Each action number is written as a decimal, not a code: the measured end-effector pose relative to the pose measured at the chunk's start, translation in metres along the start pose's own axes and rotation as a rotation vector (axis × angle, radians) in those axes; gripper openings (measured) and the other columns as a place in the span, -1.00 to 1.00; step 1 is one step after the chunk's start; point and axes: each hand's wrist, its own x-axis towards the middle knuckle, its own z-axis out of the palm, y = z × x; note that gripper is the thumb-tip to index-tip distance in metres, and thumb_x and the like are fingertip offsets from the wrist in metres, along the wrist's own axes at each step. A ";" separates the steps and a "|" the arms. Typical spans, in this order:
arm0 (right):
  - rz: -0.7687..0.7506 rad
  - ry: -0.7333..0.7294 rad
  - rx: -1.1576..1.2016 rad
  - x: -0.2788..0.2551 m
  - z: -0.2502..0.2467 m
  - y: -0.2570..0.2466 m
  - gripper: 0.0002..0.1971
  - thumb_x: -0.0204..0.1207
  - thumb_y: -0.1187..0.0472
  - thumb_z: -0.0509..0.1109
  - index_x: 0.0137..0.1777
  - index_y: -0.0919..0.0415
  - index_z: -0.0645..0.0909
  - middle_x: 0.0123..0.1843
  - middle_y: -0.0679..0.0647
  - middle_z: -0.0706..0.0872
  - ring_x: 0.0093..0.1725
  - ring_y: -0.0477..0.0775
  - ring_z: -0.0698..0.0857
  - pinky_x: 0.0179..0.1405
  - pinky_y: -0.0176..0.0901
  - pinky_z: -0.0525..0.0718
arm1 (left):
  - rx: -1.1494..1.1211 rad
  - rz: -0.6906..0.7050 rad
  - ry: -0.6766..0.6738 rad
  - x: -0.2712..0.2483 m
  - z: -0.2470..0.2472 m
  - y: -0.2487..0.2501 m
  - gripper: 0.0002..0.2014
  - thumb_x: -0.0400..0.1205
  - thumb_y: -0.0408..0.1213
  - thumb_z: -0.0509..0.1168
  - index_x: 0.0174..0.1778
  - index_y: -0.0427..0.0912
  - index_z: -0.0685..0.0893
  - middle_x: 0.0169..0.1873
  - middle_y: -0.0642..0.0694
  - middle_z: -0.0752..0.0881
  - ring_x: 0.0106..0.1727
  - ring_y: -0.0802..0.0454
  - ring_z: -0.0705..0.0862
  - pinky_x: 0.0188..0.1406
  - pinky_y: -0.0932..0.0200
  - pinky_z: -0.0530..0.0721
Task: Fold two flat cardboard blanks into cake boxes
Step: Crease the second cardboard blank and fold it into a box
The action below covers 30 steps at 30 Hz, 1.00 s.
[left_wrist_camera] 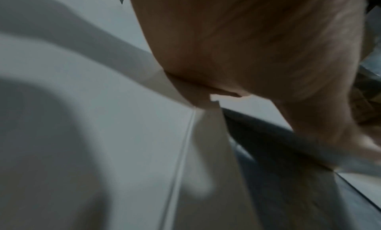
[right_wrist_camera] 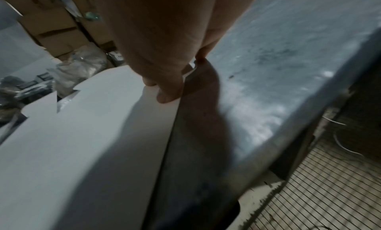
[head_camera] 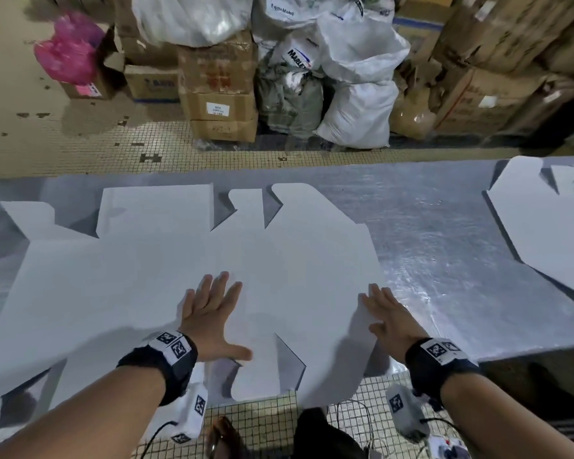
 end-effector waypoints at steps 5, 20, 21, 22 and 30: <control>-0.038 -0.058 -0.100 -0.004 -0.006 0.008 -0.18 0.62 0.31 0.31 0.71 -0.17 -0.09 0.65 -0.28 -0.25 0.72 -0.09 -0.26 0.72 -0.18 -0.15 | 0.038 -0.045 -0.019 -0.005 -0.003 0.015 0.37 0.30 0.48 0.39 0.55 0.15 -0.63 0.50 0.01 -0.76 0.53 -0.12 -0.74 0.64 -0.25 -0.47; 0.048 0.215 0.761 0.002 -0.042 0.025 -0.25 0.54 0.24 0.53 0.68 0.01 0.30 0.37 -0.04 0.69 0.28 0.04 0.69 0.36 0.13 0.65 | -0.392 -0.392 0.351 -0.044 0.053 0.064 -0.19 0.65 -0.10 0.37 0.56 0.60 -0.03 0.72 0.24 -0.27 0.72 0.16 -0.36 0.69 0.00 -0.21; 0.065 0.228 0.819 0.006 -0.044 0.026 -0.31 0.57 0.24 0.50 0.66 0.00 0.32 0.34 -0.04 0.72 0.25 0.06 0.72 0.33 0.18 0.67 | -0.398 -0.395 0.355 -0.046 0.056 0.064 -0.22 0.67 -0.06 0.34 0.58 0.59 -0.04 0.70 0.27 -0.27 0.72 0.17 -0.35 0.69 0.01 -0.22; 0.079 0.236 0.860 0.009 -0.048 0.023 -0.36 0.59 0.24 0.47 0.64 -0.01 0.37 0.29 -0.07 0.74 0.23 0.06 0.73 0.32 0.20 0.67 | -0.409 -0.394 0.355 -0.046 0.058 0.064 -0.25 0.67 -0.02 0.33 0.61 0.56 0.00 0.69 0.30 -0.28 0.72 0.17 -0.35 0.69 0.00 -0.21; 0.079 0.059 1.323 0.010 -0.087 -0.035 -0.70 0.74 0.13 0.24 0.25 0.22 0.75 0.12 0.18 0.84 -0.09 0.14 0.79 -0.04 0.00 0.71 | -0.476 -0.359 0.288 -0.052 0.049 0.050 -0.30 0.57 0.18 0.38 0.54 0.67 0.16 0.60 0.48 -0.24 0.72 0.22 -0.26 0.66 -0.06 -0.05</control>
